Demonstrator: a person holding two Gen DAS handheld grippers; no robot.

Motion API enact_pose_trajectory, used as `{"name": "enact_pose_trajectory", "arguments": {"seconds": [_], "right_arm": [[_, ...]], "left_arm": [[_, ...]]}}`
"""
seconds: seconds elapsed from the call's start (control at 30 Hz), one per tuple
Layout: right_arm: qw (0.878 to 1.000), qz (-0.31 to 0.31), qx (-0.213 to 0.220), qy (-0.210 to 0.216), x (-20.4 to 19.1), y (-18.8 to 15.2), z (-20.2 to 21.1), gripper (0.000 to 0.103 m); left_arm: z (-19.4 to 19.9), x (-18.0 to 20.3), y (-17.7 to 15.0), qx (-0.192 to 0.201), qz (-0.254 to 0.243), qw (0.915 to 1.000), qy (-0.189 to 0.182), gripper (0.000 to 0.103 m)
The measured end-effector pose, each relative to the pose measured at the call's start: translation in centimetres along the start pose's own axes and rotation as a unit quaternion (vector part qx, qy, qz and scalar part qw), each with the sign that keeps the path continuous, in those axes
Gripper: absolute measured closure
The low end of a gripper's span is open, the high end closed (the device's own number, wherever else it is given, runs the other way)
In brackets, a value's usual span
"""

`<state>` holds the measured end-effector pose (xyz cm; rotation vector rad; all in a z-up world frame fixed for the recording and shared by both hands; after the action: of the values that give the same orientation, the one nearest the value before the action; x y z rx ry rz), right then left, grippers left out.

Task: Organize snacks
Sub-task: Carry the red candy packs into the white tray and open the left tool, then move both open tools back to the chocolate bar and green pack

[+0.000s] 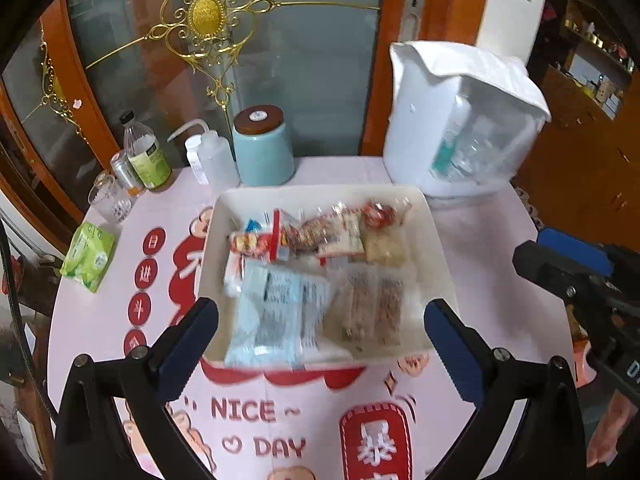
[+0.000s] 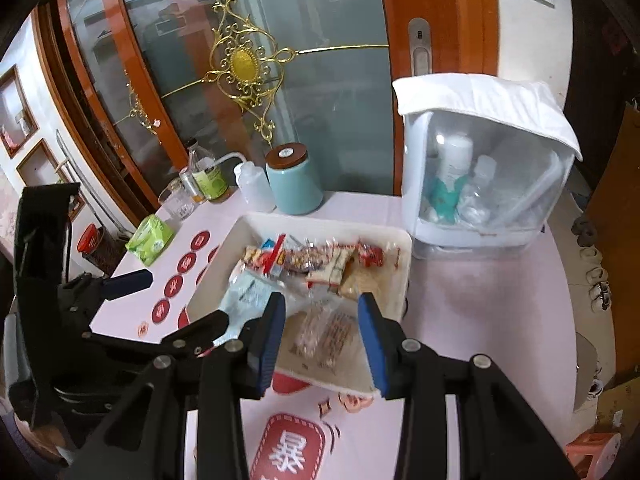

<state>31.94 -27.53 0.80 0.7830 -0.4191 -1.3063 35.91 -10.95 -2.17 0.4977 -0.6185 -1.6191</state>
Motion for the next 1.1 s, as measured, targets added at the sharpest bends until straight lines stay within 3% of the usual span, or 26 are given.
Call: {"name": "enact_pose_trajectory", "arguments": {"seconds": [0.4, 0.63, 0.73, 0.93, 1.1], "right_arm": [[0.999, 0.024, -0.028, -0.016, 2.3, -9.9, 5.3, 0.065], [0.999, 0.005, -0.042, -0.006, 3.6, -14.7, 7.6, 0.064], [0.998, -0.008, -0.067, -0.001, 4.1, -17.6, 7.2, 0.064], [0.989, -0.065, -0.128, 0.013, 5.6, -23.2, 4.8, 0.064], [0.967, -0.144, -0.206, 0.044, 6.8, -28.1, 1.6, 0.064]], "left_arm": [[4.8, 3.1, -9.5, -0.019, -0.009, 0.9996, -0.017, 0.001], [7.2, 4.5, -14.3, -0.023, 0.0, 0.9992, -0.034, 0.001], [7.2, 5.4, -16.8, -0.032, -0.005, 0.9989, -0.035, 0.001], [5.2, 7.2, -23.5, -0.087, 0.009, 0.9952, -0.045, 0.001], [2.7, 7.8, -28.3, -0.129, 0.044, 0.9895, -0.047, 0.001]]}}
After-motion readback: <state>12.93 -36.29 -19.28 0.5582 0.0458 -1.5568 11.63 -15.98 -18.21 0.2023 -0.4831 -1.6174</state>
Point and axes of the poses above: each gripper's, at about its wrist camera, not at the fingertips, and z roughly against the way its jaws point, x to its right, y to its top, the point moved 1 cm from there along -z, roughly the way its jaws point, and after that the axes turned 6 degrees about x, right-handed, at the moved point
